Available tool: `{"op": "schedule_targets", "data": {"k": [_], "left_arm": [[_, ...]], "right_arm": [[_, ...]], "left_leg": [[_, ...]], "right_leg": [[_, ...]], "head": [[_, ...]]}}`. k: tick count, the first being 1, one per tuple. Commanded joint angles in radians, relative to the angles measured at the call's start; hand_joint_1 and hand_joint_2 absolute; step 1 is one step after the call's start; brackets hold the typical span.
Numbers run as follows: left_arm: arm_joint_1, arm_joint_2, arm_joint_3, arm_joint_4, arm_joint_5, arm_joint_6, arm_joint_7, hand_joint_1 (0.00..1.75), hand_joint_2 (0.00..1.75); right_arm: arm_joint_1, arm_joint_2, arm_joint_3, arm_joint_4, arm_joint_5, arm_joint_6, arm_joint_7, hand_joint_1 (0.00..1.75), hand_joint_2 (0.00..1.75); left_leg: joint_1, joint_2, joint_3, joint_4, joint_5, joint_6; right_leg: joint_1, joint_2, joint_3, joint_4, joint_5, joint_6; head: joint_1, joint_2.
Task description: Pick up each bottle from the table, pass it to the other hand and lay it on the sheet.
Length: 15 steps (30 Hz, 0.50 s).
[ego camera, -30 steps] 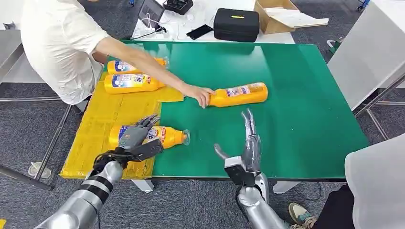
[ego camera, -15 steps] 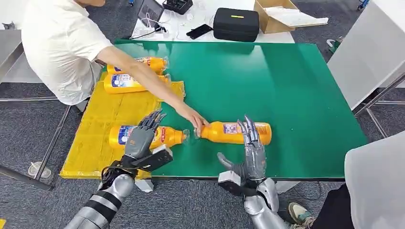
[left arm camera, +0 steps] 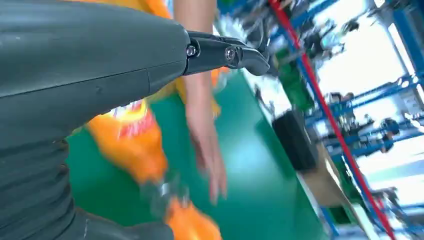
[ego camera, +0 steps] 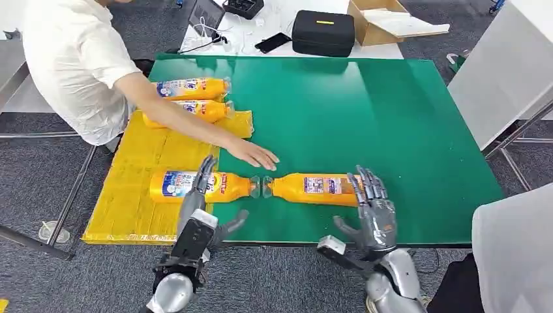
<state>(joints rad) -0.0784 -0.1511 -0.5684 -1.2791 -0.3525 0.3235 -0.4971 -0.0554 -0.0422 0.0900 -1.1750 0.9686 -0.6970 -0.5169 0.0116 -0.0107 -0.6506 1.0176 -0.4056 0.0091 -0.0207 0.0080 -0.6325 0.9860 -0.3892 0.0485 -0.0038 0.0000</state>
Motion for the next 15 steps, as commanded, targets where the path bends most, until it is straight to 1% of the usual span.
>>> {"op": "schedule_targets", "data": {"k": [1, 2, 3, 5, 6, 7, 8, 9, 11, 13, 14, 15], "left_arm": [[0.021, 0.013, -0.042, -0.052, 0.018, -0.011, 0.009, 0.0, 1.75], [0.021, 0.013, -0.042, -0.052, 0.018, -0.011, 0.009, 0.0, 1.75], [0.021, 0.013, -0.042, -0.052, 0.018, -0.011, 0.009, 0.0, 1.75], [0.021, 0.013, -0.042, -0.052, 0.018, -0.011, 0.009, 0.0, 1.75], [0.019, 0.01, -0.037, -0.046, 0.041, -0.019, 0.014, 0.0, 1.75], [0.018, 0.01, -0.036, -0.045, 0.067, -0.03, 0.016, 0.0, 1.75], [0.014, 0.007, -0.045, -0.03, 0.1, -0.032, 0.008, 0.0, 1.75], [0.011, 0.005, -0.052, -0.022, 0.106, -0.015, -0.006, 0.0, 1.75], [0.005, 0.001, -0.064, -0.009, 0.121, -0.01, -0.003, 0.0, 1.75], [-0.008, 0.002, -0.072, 0.006, 0.126, 0.011, 0.003, 0.0, 1.75], [-0.009, -0.001, -0.068, 0.008, 0.136, 0.012, 0.006, 0.0, 1.75], [-0.012, -0.005, -0.063, 0.01, 0.172, 0.0, 0.012, 0.0, 1.75]], "right_arm": [[-0.047, -0.068, -0.002, 0.123, -0.005, -0.001, 0.006, 0.0, 1.75], [-0.047, -0.068, -0.002, 0.123, -0.005, -0.001, 0.006, 0.0, 1.75], [-0.047, -0.068, -0.002, 0.123, -0.005, -0.001, 0.006, 0.0, 1.75], [-0.047, -0.068, -0.002, 0.123, -0.005, -0.001, 0.006, 0.0, 1.75], [-0.049, -0.065, 0.001, 0.132, -0.006, -0.001, 0.017, 0.0, 1.75], [-0.052, -0.068, 0.002, 0.14, -0.003, -0.001, 0.03, 0.0, 1.75], [-0.068, -0.08, 0.0, 0.184, -0.003, -0.001, 0.049, 0.0, 1.75], [-0.088, -0.084, 0.002, 0.227, -0.014, -0.001, 0.049, 0.0, 1.75], [-0.118, -0.087, -0.011, 0.28, -0.009, -0.001, 0.051, 0.0, 1.75], [-0.154, -0.078, -0.039, 0.343, 0.016, -0.001, 0.05, 0.0, 1.75], [-0.162, -0.079, -0.038, 0.358, 0.017, -0.001, 0.05, 0.0, 1.75], [-0.183, -0.076, -0.044, 0.399, 0.004, -0.001, 0.04, 0.0, 1.75]], "left_leg": [[0.001, 0.002, 0.008, 0.0, -0.003, 0.0], [0.0, 0.002, 0.003, -0.001, -0.001, 0.0], [0.001, 0.002, 0.006, -0.001, -0.003, 0.0], [0.001, 0.001, 0.003, -0.001, -0.001, 0.0], [0.001, 0.003, 0.011, -0.001, -0.004, 0.0], [0.001, 0.001, 0.004, -0.001, -0.001, 0.0], [0.001, 0.001, 0.003, -0.001, -0.001, 0.0], [0.001, 0.002, 0.006, -0.001, -0.002, 0.001], [0.001, 0.003, 0.007, -0.001, -0.002, 0.001], [0.001, 0.002, 0.004, -0.001, -0.001, 0.001], [0.001, 0.003, 0.01, -0.001, -0.003, 0.001], [0.001, 0.002, 0.005, -0.001, -0.001, 0.001]], "right_leg": [[0.002, 0.0, 0.008, -0.001, -0.003, -0.003], [0.001, 0.001, 0.002, -0.001, 0.0, -0.001], [0.001, 0.001, 0.006, -0.001, -0.002, -0.002], [0.001, 0.0, 0.003, -0.001, -0.001, -0.002], [0.002, 0.0, 0.01, -0.001, -0.004, -0.004], [0.001, 0.0, 0.004, -0.001, -0.001, -0.002], [0.001, 0.0, 0.002, -0.001, -0.001, -0.001], [0.002, 0.001, 0.006, -0.001, -0.001, -0.002], [0.002, 0.001, 0.007, -0.002, -0.001, -0.002], [0.001, 0.001, 0.004, -0.001, 0.0, -0.001], [0.002, 0.001, 0.01, -0.002, -0.002, -0.003], [0.001, 0.001, 0.005, -0.002, 0.0, -0.001]], "head": [[0.0, 0.0], [-0.001, 0.0], [0.0, 0.0], [-0.001, 0.0], [0.0, 0.0], [0.0, 0.0], [0.0, 0.0], [0.0, 0.0], [0.0, 0.0], [0.0, 0.0], [0.0, 0.0], [0.0, 0.0]]}}
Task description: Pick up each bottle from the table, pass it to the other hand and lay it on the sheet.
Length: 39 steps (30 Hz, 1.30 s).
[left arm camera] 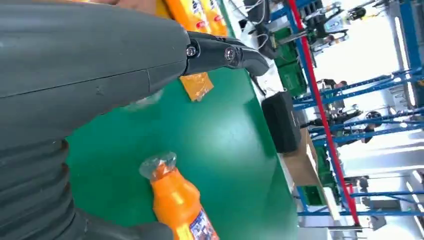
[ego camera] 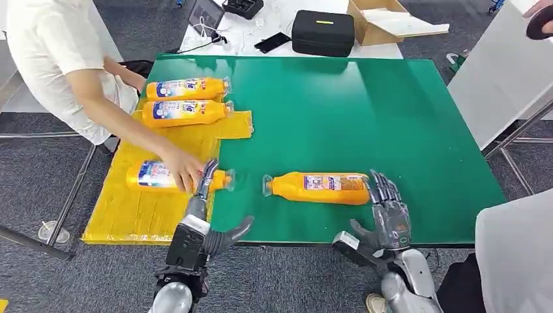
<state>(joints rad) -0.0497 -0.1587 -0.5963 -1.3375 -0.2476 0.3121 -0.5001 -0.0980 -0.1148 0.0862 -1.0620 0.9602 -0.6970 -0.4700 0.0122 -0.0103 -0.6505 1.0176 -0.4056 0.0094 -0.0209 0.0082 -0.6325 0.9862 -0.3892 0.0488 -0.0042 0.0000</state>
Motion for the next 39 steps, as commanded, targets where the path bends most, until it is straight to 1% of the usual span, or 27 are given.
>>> {"op": "schedule_targets", "data": {"k": [1, 2, 3, 4, 6, 7, 8, 9, 10, 11, 13, 14, 16, 17, 19, 22, 23, 26, 27, 28, 29, 30, 32, 33, 35, 37, 39], "left_arm": [[-0.042, 0.002, -0.033, 0.068, 0.076, 0.012, 0.014, 0.0, 1.75], [-0.048, -0.007, -0.025, 0.073, 0.082, 0.054, 0.001, 0.0, 1.75], [-0.054, -0.019, -0.018, 0.083, 0.065, 0.114, -0.016, 0.0, 1.75], [-0.066, -0.026, -0.022, 0.096, 0.078, 0.135, -0.017, 0.0, 1.75], [-0.075, -0.027, -0.031, 0.103, 0.101, 0.135, -0.012, 0.0, 1.75], [-0.084, -0.025, -0.05, 0.118, 0.1, 0.139, -0.014, 0.0, 1.75], [-0.091, -0.023, -0.066, 0.13, 0.12, 0.121, -0.004, 0.0, 1.75], [-0.094, -0.024, -0.074, 0.137, 0.137, 0.11, 0.0, 0.0, 1.75], [-0.098, -0.028, -0.085, 0.149, 0.156, 0.096, 0.006, 0.0, 1.75], [-0.104, -0.029, -0.102, 0.155, 0.163, 0.093, 0.0, 0.0, 1.75], [-0.111, -0.029, -0.12, 0.157, 0.163, 0.098, -0.004, 0.0, 1.75], [-0.111, -0.029, -0.12, 0.157, 0.163, 0.098, -0.004, 0.0, 1.75], [-0.122, -0.022, -0.141, 0.159, 0.17, 0.094, -0.002, 0.0, 1.75], [-0.124, -0.021, -0.147, 0.162, 0.171, 0.092, -0.002, 0.0, 1.75], [-0.125, -0.02, -0.153, 0.165, 0.172, 0.09, -0.002, 0.0, 1.75], [-0.13, -0.021, -0.159, 0.168, 0.174, 0.089, -0.003, 0.0, 1.75], [-0.13, -0.021, -0.159, 0.168, 0.174, 0.089, -0.003, 0.0, 1.75], [-0.133, -0.023, -0.164, 0.171, 0.174, 0.088, -0.004, 0.0, 1.75], [-0.135, -0.023, -0.166, 0.172, 0.174, 0.088, -0.005, 0.0, 1.75], [-0.137, -0.024, -0.169, 0.174, 0.177, 0.09, -0.007, 0.0, 1.75], [-0.138, -0.025, -0.17, 0.174, 0.177, 0.09, -0.007, 0.0, 1.75], [-0.143, -0.026, -0.174, 0.178, 0.181, 0.093, -0.009, 0.0, 1.75], [-0.146, -0.031, -0.172, 0.185, 0.183, 0.122, -0.016, 0.0, 1.75], [-0.149, -0.031, -0.176, 0.189, 0.181, 0.131, -0.019, 0.0, 1.75], [-0.154, -0.029, -0.181, 0.192, 0.189, 0.133, -0.02, 0.0, 1.75], [-0.158, -0.026, -0.184, 0.189, 0.194, 0.138, -0.023, 0.0, 1.75], [-0.161, -0.024, -0.187, 0.186, 0.197, 0.135, -0.023, 0.0, 1.75]], "right_arm": [[-0.15, -0.004, -0.037, 0.299, 0.012, -0.001, -0.01, 0.0, 1.75], [-0.168, 0.001, -0.047, 0.319, 0.0, -0.001, -0.039, 0.0, 1.75], [-0.19, 0.003, -0.043, 0.356, 0.002, -0.001, -0.041, 0.0, 1.75], [-0.207, 0.011, -0.052, 0.372, 0.009, -0.001, -0.05, 0.0, 1.75], [-0.221, 0.025, -0.071, 0.383, 0.029, -0.001, -0.054, 0.0, 1.75], [-0.241, 0.036, -0.077, 0.416, 0.036, -0.001, -0.061, 0.0, 1.75], [-0.255, 0.044, -0.083, 0.444, 0.04, -0.001, -0.068, 0.0, 1.75], [-0.265, 0.048, -0.082, 0.469, 0.038, -0.001, -0.07, 0.0, 1.75], [-0.279, 0.049, -0.069, 0.502, 0.05, -0.001, -0.063, 0.0, 1.75], [-0.286, 0.05, -0.057, 0.525, 0.051, -0.001, -0.063, 0.0, 1.75], [-0.297, 0.054, -0.045, 0.551, 0.048, -0.001, -0.063, 0.0, 1.75], [-0.297, 0.054, -0.045, 0.551, 0.048, -0.001, -0.063, 0.0, 1.75], [-0.312, 0.062, -0.045, 0.561, 0.051, -0.001, -0.062, 0.0, 1.75], [-0.316, 0.064, -0.049, 0.557, 0.051, -0.001, -0.064, 0.0, 1.75], [-0.32, 0.073, -0.047, 0.554, 0.058, -0.001, -0.064, 0.0, 1.75], [-0.328, 0.079, -0.045, 0.554, 0.074, -0.001, -0.057, 0.0, 1.75], [-0.328, 0.079, -0.045, 0.554, 0.074, -0.001, -0.057, 0.0, 1.75], [-0.335, 0.084, -0.045, 0.556, 0.077, -0.001, -0.056, 0.0, 1.75], [-0.338, 0.086, -0.047, 0.556, 0.076, -0.001, -0.057, 0.0, 1.75], [-0.348, 0.095, -0.051, 0.567, 0.069, -0.001, -0.059, 0.0, 1.75], [-0.349, 0.098, -0.05, 0.569, 0.069, -0.001, -0.058, 0.0, 1.75], [-0.367, 0.105, -0.046, 0.597, 0.069, -0.001, -0.054, 0.0, 1.75], [-0.384, 0.109, -0.033, 0.612, 0.092, -0.001, -0.028, 0.0, 1.75], [-0.382, 0.109, -0.033, 0.606, 0.103, -0.001, -0.022, 0.0, 1.75], [-0.388, 0.11, -0.043, 0.594, 0.114, -0.001, -0.019, 0.0, 1.75], [-0.396, 0.11, -0.05, 0.588, 0.132, -0.001, -0.014, 0.0, 1.75], [-0.407, 0.11, -0.051, 0.589, 0.144, -0.001, -0.012, 0.0, 1.75]], "left_leg": [[0.0, 0.001, 0.003, -0.001, 0.0, 0.0], [0.001, 0.003, 0.006, -0.001, -0.001, 0.0], [0.0, 0.001, 0.004, -0.001, -0.001, 0.0], [0.0, 0.002, 0.005, 0.0, -0.001, 0.0], [-0.001, 0.002, 0.003, -0.001, 0.0, 0.0], [0.0, 0.003, 0.005, -0.001, -0.001, 0.0], [-0.001, 0.002, 0.004, -0.001, -0.001, 0.0], [0.0, 0.003, 0.007, -0.001, -0.002, 0.0], [0.0, 0.002, 0.006, -0.001, -0.001, 0.0], [0.0, 0.003, 0.008, -0.001, -0.002, 0.0], [0.0, 0.002, 0.005, -0.001, -0.001, 0.0], [0.0, 0.003, 0.007, -0.001, -0.002, 0.0], [0.0, 0.001, 0.004, -0.001, -0.001, 0.0], [0.0, 0.002, 0.006, -0.001, -0.002, 0.0], [0.0, 0.002, 0.003, -0.001, -0.001, 0.0], [0.0, 0.003, 0.007, 0.0, -0.002, 0.0], [0.0, 0.002, 0.003, 0.0, -0.001, 0.0], [0.0, 0.002, 0.006, 0.0, -0.001, 0.0], [0.0, 0.001, 0.002, 0.0, 0.0, 0.0], [0.0, 0.003, 0.005, -0.001, -0.001, 0.0], [0.0, 0.002, 0.004, 0.0, -0.001, 0.0], [0.0, 0.003, 0.006, 0.0, -0.002, 0.0], [0.0, 0.002, 0.002, 0.0, 0.0, 0.0], [0.0, 0.004, 0.006, 0.0, -0.002, 0.0], [-0.001, 0.002, 0.003, 0.0, -0.001, 0.0], [0.0, 0.003, 0.005, 0.0, -0.002, 0.0], [-0.001, 0.002, 0.002, 0.0, 0.0, 0.0]], "right_leg": [[0.001, 0.0, 0.003, -0.001, 0.0, -0.001], [0.001, 0.001, 0.006, -0.002, 0.0, -0.002], [0.0, 0.0, 0.004, -0.001, 0.0, -0.001], [0.001, 0.001, 0.005, -0.001, -0.001, -0.002], [0.001, 0.001, 0.002, -0.001, 0.0, -0.001], [0.001, 0.001, 0.005, -0.001, 0.0, -0.002], [0.001, 0.0, 0.003, -0.001, 0.0, -0.001], [0.001, 0.001, 0.007, -0.001, -0.001, -0.003], [0.001, 0.001, 0.005, -0.001, 0.0, -0.002], [0.002, 0.001, 0.008, -0.002, -0.001, -0.003], [0.001, 0.001, 0.005, -0.002, 0.0, -0.002], [0.002, 0.001, 0.007, -0.002, -0.001, -0.002], [0.001, 0.0, 0.004, -0.001, 0.0, -0.001], [0.001, 0.001, 0.006, -0.001, -0.001, -0.002], [0.001, 0.001, 0.003, -0.001, 0.0, -0.001], [0.001, 0.001, 0.006, -0.001, -0.001, -0.003], [0.001, 0.001, 0.003, -0.001, 0.0, -0.002], [0.001, 0.0, 0.005, -0.001, -0.001, -0.002], [0.001, 0.0, 0.002, -0.001, 0.0, -0.001], [0.001, 0.001, 0.005, -0.001, -0.001, -0.002], [0.001, 0.001, 0.003, -0.001, 0.0, -0.002], [0.001, 0.002, 0.006, -0.001, -0.001, -0.002], [0.001, 0.001, 0.002, -0.001, 0.0, -0.001], [0.001, 0.003, 0.005, 0.0, -0.001, -0.002], [0.001, 0.001, 0.003, 0.0, 0.0, -0.001], [0.001, 0.001, 0.005, 0.0, -0.001, -0.002], [0.0, 0.001, 0.002, 0.0, 0.0, -0.001]], "head": [[0.0, 0.0], [0.0, 0.0], [0.0, 0.0], [0.0, 0.0], [0.0, 0.0], [0.0, 0.0], [0.0, 0.0], [0.0, 0.0], [0.0, 0.0], [-0.001, 0.0], [0.0, 0.0], [0.0, 0.0], [0.0, 0.0], [0.0, 0.0], [0.0, 0.0], [0.0, 0.0], [0.0, 0.0], [0.0, 0.0], [0.0, 0.0], [0.0, 0.0], [0.0, 0.0], [0.0, 0.0], [0.0, 0.0], [0.0, 0.0], [0.0, 0.0], [0.0, 0.0], [0.0, 0.0]]}}
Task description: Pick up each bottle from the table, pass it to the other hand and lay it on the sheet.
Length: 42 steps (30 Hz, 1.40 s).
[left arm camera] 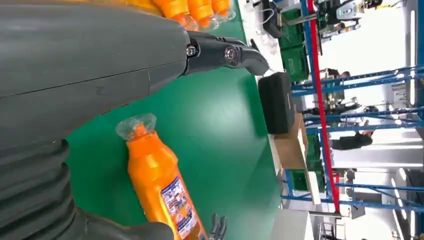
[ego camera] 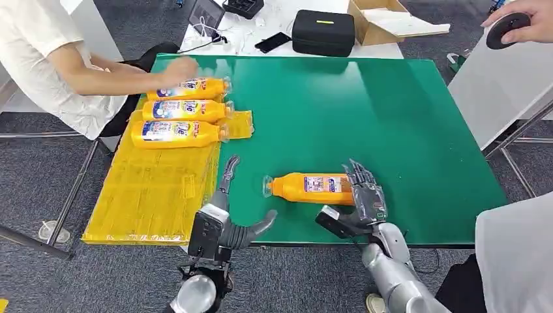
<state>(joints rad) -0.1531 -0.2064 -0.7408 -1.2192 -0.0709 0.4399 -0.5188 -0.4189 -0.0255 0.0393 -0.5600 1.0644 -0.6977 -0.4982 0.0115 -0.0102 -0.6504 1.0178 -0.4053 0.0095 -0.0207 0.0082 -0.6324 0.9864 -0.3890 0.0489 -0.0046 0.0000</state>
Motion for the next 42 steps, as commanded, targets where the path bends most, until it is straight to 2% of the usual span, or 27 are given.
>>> {"op": "schedule_targets", "data": {"k": [1, 14, 21, 24, 25, 28, 29, 30, 31, 32, 33, 34, 42], "left_arm": [[-0.06, 0.024, -0.045, 0.067, 0.021, 0.006, -0.005, 0.0, 1.75], [-0.073, 0.019, -0.051, 0.076, 0.031, -0.001, -0.004, 0.0, 1.75], [-0.091, 0.008, -0.051, 0.098, 0.045, -0.008, 0.004, 0.0, 1.75], [-0.095, 0.005, -0.049, 0.108, 0.052, -0.013, 0.009, 0.0, 1.75], [-0.095, 0.005, -0.049, 0.108, 0.052, -0.013, 0.009, 0.0, 1.75], [-0.095, 0.005, -0.05, 0.112, 0.057, -0.016, 0.01, 0.0, 1.75], [-0.095, 0.006, -0.051, 0.114, 0.059, -0.019, 0.009, 0.0, 1.75], [-0.095, 0.005, -0.047, 0.115, 0.058, -0.012, 0.01, 0.0, 1.75], [-0.097, 0.006, -0.053, 0.117, 0.065, -0.023, 0.01, 0.0, 1.75], [-0.097, 0.006, -0.053, 0.117, 0.065, -0.023, 0.01, 0.0, 1.75], [-0.097, 0.006, -0.054, 0.115, 0.068, -0.027, 0.01, 0.0, 1.75], [-0.097, 0.006, -0.054, 0.115, 0.068, -0.027, 0.01, 0.0, 1.75], [-0.101, 0.001, -0.044, 0.103, 0.089, -0.047, 0.013, 0.0, 1.75]], "right_arm": [[-0.093, 0.022, -0.004, 0.092, 0.041, 0.0, 0.018, 0.0, 1.75], [-0.137, 0.019, 0.009, 0.19, 0.039, 0.009, 0.064, 0.0, 1.75], [-0.156, 0.013, 0.017, 0.235, 0.037, 0.062, 0.118, 0.0, 1.75], [-0.156, 0.013, 0.018, 0.241, 0.034, 0.074, 0.123, 0.0, 1.75], [-0.156, 0.013, 0.018, 0.241, 0.034, 0.074, 0.123, 0.0, 1.75], [-0.15, 0.014, 0.014, 0.244, 0.026, 0.082, 0.122, 0.0, 1.75], [-0.147, 0.017, 0.005, 0.251, 0.031, 0.085, 0.121, 0.0, 1.75], [-0.142, 0.017, 0.005, 0.248, 0.028, 0.096, 0.119, 0.0, 1.75], [-0.141, 0.014, 0.005, 0.254, 0.021, 0.13, 0.116, 0.0, 1.75], [-0.14, 0.013, 0.005, 0.253, 0.02, 0.131, 0.116, 1.34, 1.75], [-0.139, 0.007, 0.012, 0.255, 0.023, 0.146, 0.111, 1.45, 1.75], [-0.139, 0.007, 0.012, 0.255, 0.023, 0.146, 0.111, 1.73, 1.75], [-0.153, -0.008, 0.041, 0.263, 0.039, 0.181, 0.135, 1.75, 1.75]], "left_leg": [[0.0, 0.003, 0.005, 0.0, -0.002, 0.0], [0.0, 0.002, 0.006, 0.0, -0.002, 0.0], [0.0, 0.001, 0.004, 0.0, -0.001, 0.0], [0.001, 0.001, 0.007, 0.0, -0.002, 0.0], [0.0, 0.0, 0.003, -0.001, 0.0, 0.0], [0.0, 0.0, 0.004, -0.001, -0.001, 0.0], [0.001, 0.001, 0.01, 0.0, -0.003, 0.0], [0.0, 0.0, 0.005, -0.001, -0.001, 0.0], [0.001, 0.001, 0.008, -0.001, -0.002, 0.0], [0.001, 0.0, 0.007, -0.001, -0.001, 0.0], [0.0, 0.0, 0.005, -0.001, -0.001, 0.0], [0.001, 0.0, 0.008, -0.001, -0.002, 0.0], [0.0, 0.0, 0.007, -0.001, -0.001, 0.0]], "right_leg": [[0.001, 0.002, 0.004, 0.0, -0.001, -0.002], [0.001, 0.0, 0.006, 0.0, -0.002, -0.002], [0.001, 0.0, 0.004, -0.001, -0.001, -0.002], [0.001, -0.001, 0.007, -0.001, -0.002, -0.003], [0.0, -0.001, 0.003, -0.001, -0.001, -0.001], [0.001, -0.001, 0.004, -0.001, -0.001, -0.001], [0.002, -0.001, 0.01, -0.001, -0.003, -0.004], [0.001, -0.001, 0.005, -0.001, -0.001, -0.002], [0.002, -0.001, 0.008, -0.001, -0.002, -0.003], [0.001, -0.001, 0.006, -0.001, -0.001, -0.003], [0.001, -0.001, 0.005, -0.001, -0.001, -0.002], [0.002, -0.002, 0.008, -0.001, -0.002, -0.003], [0.001, -0.001, 0.006, -0.001, -0.001, -0.002]], "head": [[0.0, 0.0], [0.0, 0.0], [0.0, 0.0], [0.0, 0.0], [0.0, 0.0], [0.0, 0.0], [0.0, 0.0], [0.0, 0.0], [0.0, 0.0], [0.0, 0.0], [0.0, 0.0], [0.0, 0.0], [0.0, 0.0]]}}
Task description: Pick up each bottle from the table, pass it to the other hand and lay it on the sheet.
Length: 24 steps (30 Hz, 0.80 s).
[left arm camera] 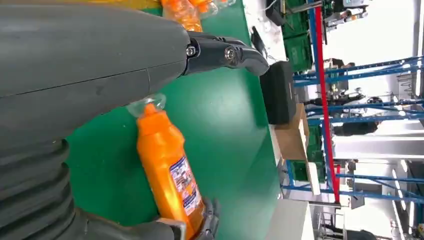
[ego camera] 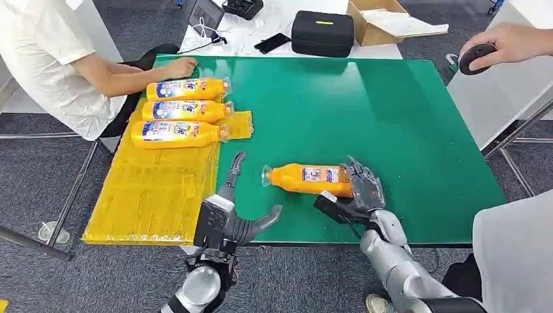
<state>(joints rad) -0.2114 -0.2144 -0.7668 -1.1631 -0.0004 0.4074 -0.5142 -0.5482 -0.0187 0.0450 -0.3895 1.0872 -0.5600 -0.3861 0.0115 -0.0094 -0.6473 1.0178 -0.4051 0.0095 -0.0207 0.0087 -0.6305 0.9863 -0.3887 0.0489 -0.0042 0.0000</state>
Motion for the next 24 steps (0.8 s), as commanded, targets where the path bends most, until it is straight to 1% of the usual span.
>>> {"op": "schedule_targets", "data": {"k": [1, 2, 4, 7, 10, 11, 12, 13, 14, 15, 16, 18, 20, 21, 22, 23, 24], "left_arm": [[-0.044, 0.009, -0.019, 0.048, 0.02, -0.016, 0.008, 0.0, 1.75], [-0.044, 0.01, -0.019, 0.049, 0.023, -0.019, 0.009, 0.0, 1.75], [-0.044, 0.01, -0.019, 0.049, 0.023, -0.019, 0.009, 0.0, 1.75], [-0.042, 0.011, -0.02, 0.049, 0.023, -0.02, 0.009, 0.0, 1.75], [-0.044, 0.013, -0.02, 0.05, 0.03, -0.027, 0.011, 0.0, 1.75], [-0.045, 0.012, -0.018, 0.05, 0.033, -0.028, 0.011, 0.0, 1.75], [-0.046, 0.011, -0.018, 0.05, 0.034, -0.029, 0.011, 0.0, 1.75], [-0.046, 0.011, -0.017, 0.05, 0.035, -0.03, 0.011, 0.0, 1.75], [-0.046, 0.011, -0.017, 0.05, 0.035, -0.03, 0.011, 0.0, 1.75], [-0.043, 0.013, -0.014, 0.05, 0.038, -0.03, 0.012, 0.0, 1.75], [-0.042, 0.014, -0.013, 0.05, 0.039, -0.03, 0.012, 0.0, 1.75], [-0.035, 0.008, 0.003, 0.055, 0.064, -0.031, 0.013, 0.0, 1.75], [-0.029, 0.0, 0.017, 0.059, 0.096, -0.031, 0.017, 0.0, 1.75], [-0.025, -0.003, 0.022, 0.064, 0.122, -0.032, 0.02, 0.0, 1.75], [-0.024, -0.002, 0.022, 0.066, 0.123, -0.032, 0.02, 0.0, 1.75], [-0.023, -0.002, 0.023, 0.07, 0.131, -0.03, 0.02, 0.0, 1.75], [-0.023, 0.001, 0.022, 0.079, 0.137, -0.026, 0.019, 0.0, 1.75]], "right_arm": [[-0.026, -0.015, 0.039, 0.094, 0.02, 0.047, 0.026, 1.75, 1.75], [-0.026, -0.016, 0.042, 0.099, 0.023, 0.058, 0.035, 1.75, 1.75], [-0.026, -0.016, 0.042, 0.099, 0.023, 0.058, 0.035, 1.75, 1.75], [-0.022, -0.017, 0.042, 0.097, 0.022, 0.056, 0.035, 1.75, 1.75], [-0.024, -0.023, 0.05, 0.108, 0.03, 0.097, 0.067, 1.75, 1.75], [-0.025, -0.028, 0.055, 0.11, 0.037, 0.105, 0.078, 1.69, 1.75], [-0.025, -0.029, 0.056, 0.11, 0.037, 0.109, 0.079, 1.75, 1.75], [-0.024, -0.031, 0.054, 0.112, 0.033, 0.12, 0.081, 1.75, 1.75], [-0.024, -0.031, 0.054, 0.112, 0.033, 0.12, 0.081, 1.71, 1.75], [-0.016, -0.027, 0.047, 0.11, 0.024, 0.124, 0.074, 1.75, 1.75], [-0.012, -0.026, 0.045, 0.106, 0.02, 0.122, 0.066, 1.71, 1.75], [-0.003, -0.014, 0.023, 0.098, -0.016, 0.107, 0.029, 1.75, 1.75], [0.001, -0.007, 0.007, 0.091, -0.041, 0.096, 0.006, 1.75, 1.75], [0.003, -0.001, -0.009, 0.084, -0.069, 0.082, -0.023, 1.75, 1.75], [0.001, 0.0, -0.009, 0.083, -0.069, 0.083, -0.023, 1.75, 1.75], [0.002, 0.002, -0.014, 0.078, -0.08, 0.078, -0.035, 1.75, 1.75], [0.001, 0.008, -0.027, 0.069, -0.105, 0.066, -0.067, 1.75, 1.75]], "left_leg": [[0.001, -0.001, 0.003, 0.0, 0.0, 0.0], [0.001, -0.001, 0.006, -0.001, -0.001, 0.0], [0.001, -0.001, 0.004, -0.001, 0.0, 0.0], [0.001, -0.001, 0.007, -0.001, -0.002, 0.0], [0.001, -0.001, 0.005, -0.001, -0.001, 0.0], [0.001, -0.002, 0.006, -0.001, -0.001, 0.0], [0.001, -0.001, 0.005, -0.001, -0.001, 0.0], [0.001, -0.001, 0.004, -0.001, 0.0, 0.0], [0.001, -0.002, 0.007, -0.001, -0.001, 0.0], [0.001, -0.002, 0.008, -0.001, -0.001, 0.0], [0.001, -0.002, 0.008, -0.001, -0.001, 0.0], [0.001, -0.002, 0.008, -0.001, -0.001, 0.0], [0.001, -0.001, 0.009, -0.001, -0.001, 0.0], [0.001, -0.002, 0.009, -0.002, -0.001, 0.0], [0.001, -0.001, 0.008, -0.001, -0.001, 0.0], [0.002, -0.001, 0.012, -0.002, -0.002, 0.0], [0.002, 0.0, 0.011, -0.002, -0.002, 0.0]], "right_leg": [[0.001, -0.002, 0.003, -0.001, -0.001, -0.001], [0.002, -0.002, 0.006, -0.001, -0.001, -0.003], [0.001, -0.002, 0.004, -0.001, -0.001, -0.002], [0.002, -0.003, 0.008, -0.002, -0.002, -0.003], [0.001, -0.002, 0.006, -0.001, -0.001, -0.002], [0.002, -0.003, 0.008, -0.002, -0.001, -0.002], [0.001, -0.002, 0.006, -0.001, -0.001, -0.002], [0.001, -0.002, 0.005, -0.001, -0.001, -0.001], [0.002, -0.003, 0.008, -0.002, -0.001, -0.002], [0.002, -0.003, 0.009, -0.002, -0.002, -0.003], [0.001, -0.004, 0.009, -0.002, -0.001, -0.002], [0.002, -0.004, 0.009, -0.002, -0.001, -0.002], [0.002, -0.003, 0.009, -0.002, -0.001, -0.002], [0.002, -0.003, 0.011, -0.003, -0.001, -0.003], [0.001, -0.002, 0.008, -0.002, -0.001, -0.002], [0.002, -0.003, 0.013, -0.003, -0.002, -0.004], [0.002, -0.002, 0.012, -0.003, -0.002, -0.003]], "head": [[0.0, 0.0], [0.0, 0.0], [0.0, 0.0], [0.0, 0.0], [0.0, 0.0], [0.0, 0.0], [0.0, 0.0], [0.0, 0.0], [0.0, 0.0], [0.0, 0.0], [0.0, 0.0], [0.0, 0.0], [0.0, 0.0], [0.0, 0.0], [0.0, 0.0], [0.0, 0.0], [0.0, 0.0]]}}
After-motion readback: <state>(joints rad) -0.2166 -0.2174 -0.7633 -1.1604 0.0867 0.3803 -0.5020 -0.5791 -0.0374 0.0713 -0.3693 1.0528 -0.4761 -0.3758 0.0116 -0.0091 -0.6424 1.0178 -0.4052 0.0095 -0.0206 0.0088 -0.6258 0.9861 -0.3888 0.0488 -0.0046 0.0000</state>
